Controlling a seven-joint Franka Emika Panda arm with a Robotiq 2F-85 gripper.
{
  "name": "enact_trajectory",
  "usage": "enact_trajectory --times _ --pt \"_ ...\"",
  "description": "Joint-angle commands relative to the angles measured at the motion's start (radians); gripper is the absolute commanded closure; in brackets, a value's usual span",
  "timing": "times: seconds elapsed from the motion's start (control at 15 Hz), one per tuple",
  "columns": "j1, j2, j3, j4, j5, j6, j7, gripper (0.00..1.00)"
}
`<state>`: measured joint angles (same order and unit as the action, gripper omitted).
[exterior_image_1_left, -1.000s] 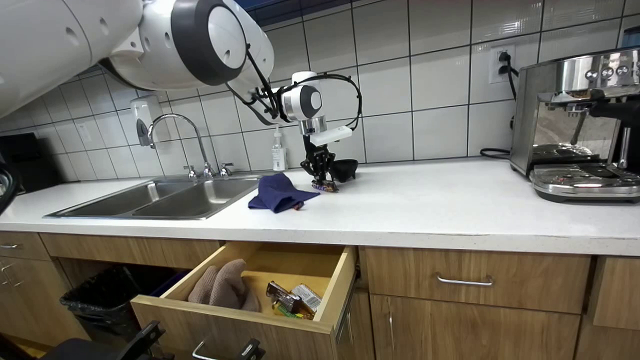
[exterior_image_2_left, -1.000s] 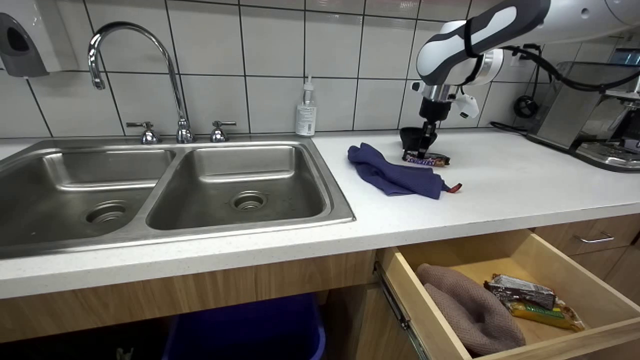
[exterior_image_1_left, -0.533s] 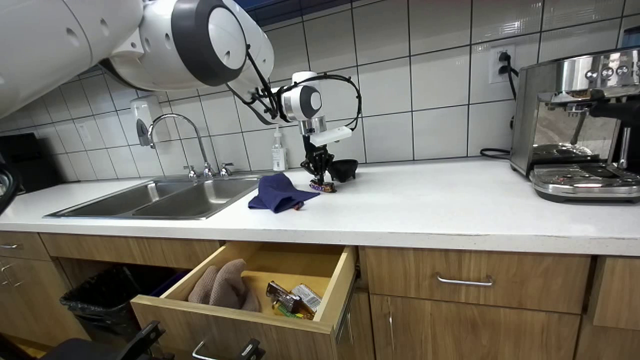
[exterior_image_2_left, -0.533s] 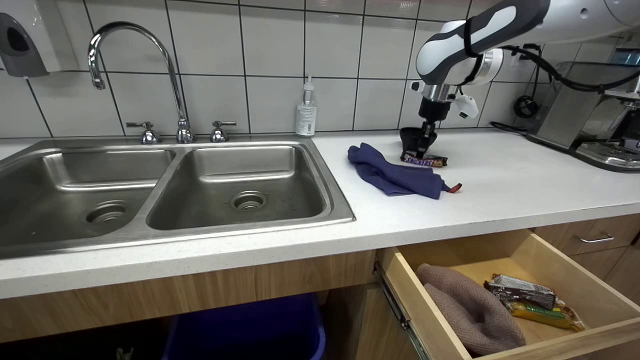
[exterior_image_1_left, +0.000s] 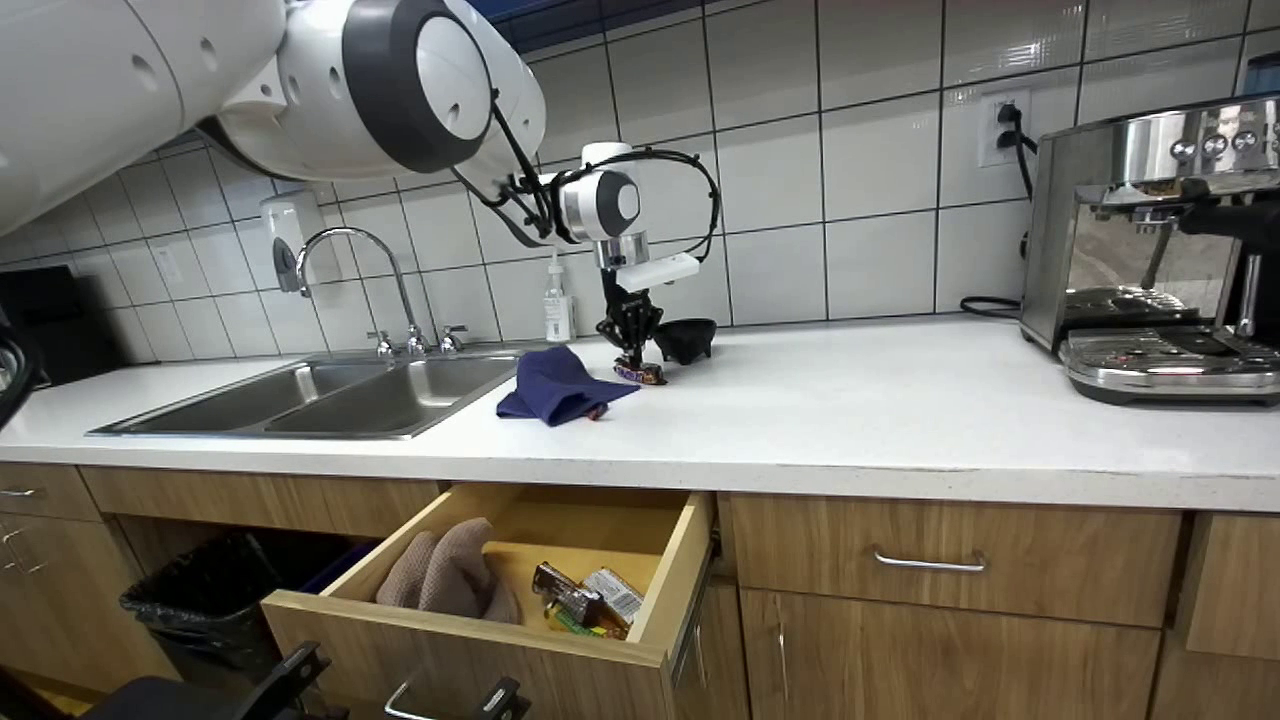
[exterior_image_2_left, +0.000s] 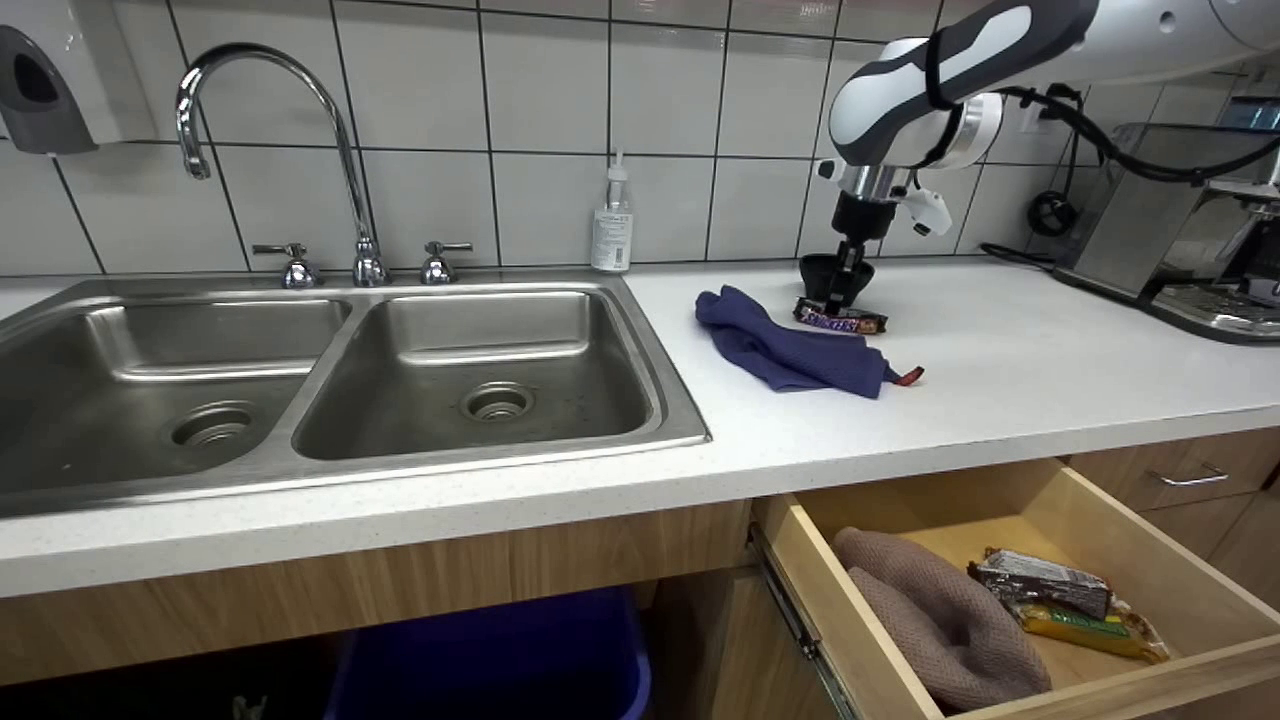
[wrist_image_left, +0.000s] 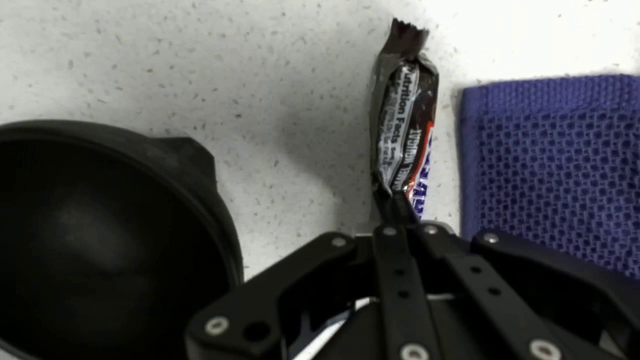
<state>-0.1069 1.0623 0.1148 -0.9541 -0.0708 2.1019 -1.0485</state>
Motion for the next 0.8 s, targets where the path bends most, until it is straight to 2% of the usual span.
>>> enact_trajectory --times 0.0,0.4,0.73 --pt "-0.011 -0.039 0.02 -0.032 0.025 0.013 -0.047 1.0" --pt "-0.016 -0.089 0.027 -0.089 0.039 0.058 -0.075 1.0" --pt "-0.02 -0.168 0.032 -0.215 0.046 0.125 -0.094 1.0"
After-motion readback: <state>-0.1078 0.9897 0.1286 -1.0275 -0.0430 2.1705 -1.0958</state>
